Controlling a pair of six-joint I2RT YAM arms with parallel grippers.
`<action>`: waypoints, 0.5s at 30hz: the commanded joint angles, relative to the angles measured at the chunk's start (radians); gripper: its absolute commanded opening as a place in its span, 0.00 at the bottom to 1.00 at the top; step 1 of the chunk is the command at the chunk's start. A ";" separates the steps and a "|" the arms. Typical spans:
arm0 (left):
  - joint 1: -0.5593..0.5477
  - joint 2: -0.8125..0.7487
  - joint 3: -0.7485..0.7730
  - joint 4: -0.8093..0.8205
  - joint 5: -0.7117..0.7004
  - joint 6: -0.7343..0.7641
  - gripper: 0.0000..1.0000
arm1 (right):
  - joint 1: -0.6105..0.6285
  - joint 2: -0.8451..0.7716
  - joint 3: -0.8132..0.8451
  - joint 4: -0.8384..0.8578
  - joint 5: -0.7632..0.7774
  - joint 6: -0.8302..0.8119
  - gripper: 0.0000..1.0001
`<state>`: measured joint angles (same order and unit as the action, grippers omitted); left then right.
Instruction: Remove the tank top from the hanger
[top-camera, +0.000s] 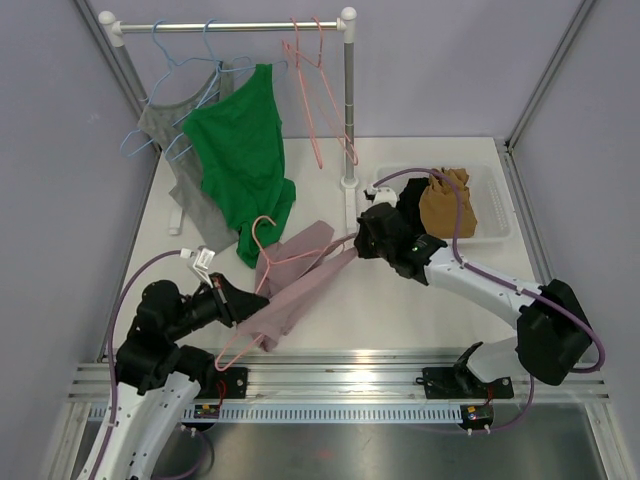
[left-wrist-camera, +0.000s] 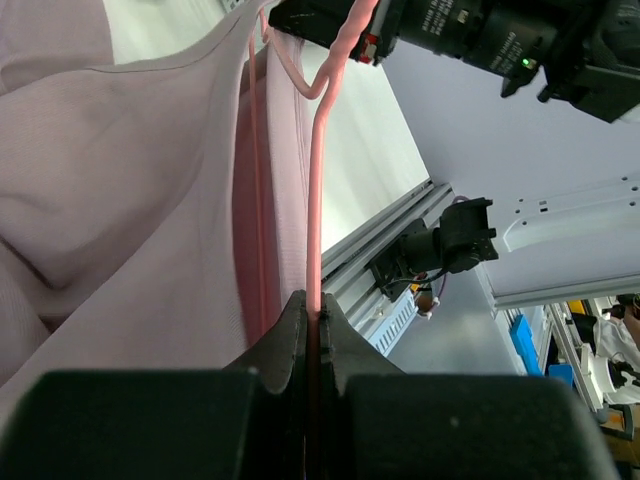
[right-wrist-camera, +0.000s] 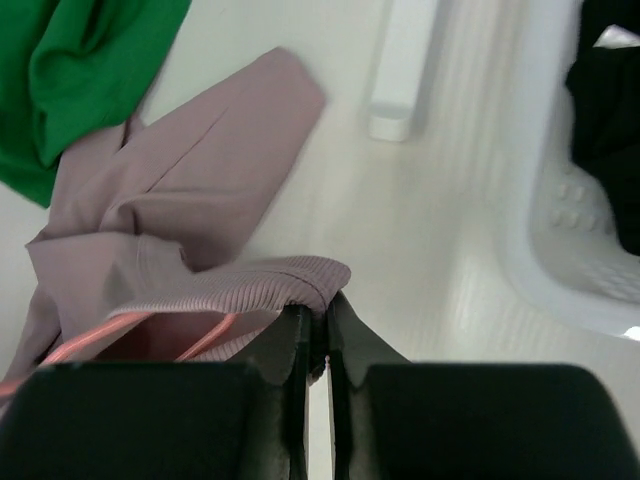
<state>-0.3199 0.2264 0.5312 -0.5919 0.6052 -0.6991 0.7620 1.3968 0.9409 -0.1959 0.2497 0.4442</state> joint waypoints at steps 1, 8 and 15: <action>-0.002 0.005 0.069 0.047 0.065 0.004 0.00 | -0.081 -0.032 0.055 -0.020 0.053 -0.053 0.00; -0.002 -0.012 0.040 0.237 0.132 -0.107 0.00 | -0.115 -0.088 0.065 -0.039 -0.137 -0.050 0.00; -0.002 0.019 0.026 0.685 0.156 -0.286 0.00 | -0.115 -0.300 -0.005 -0.011 -0.415 0.033 0.00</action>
<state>-0.3199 0.2272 0.5377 -0.2329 0.6956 -0.8745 0.6632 1.1809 0.9504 -0.2481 -0.0284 0.4366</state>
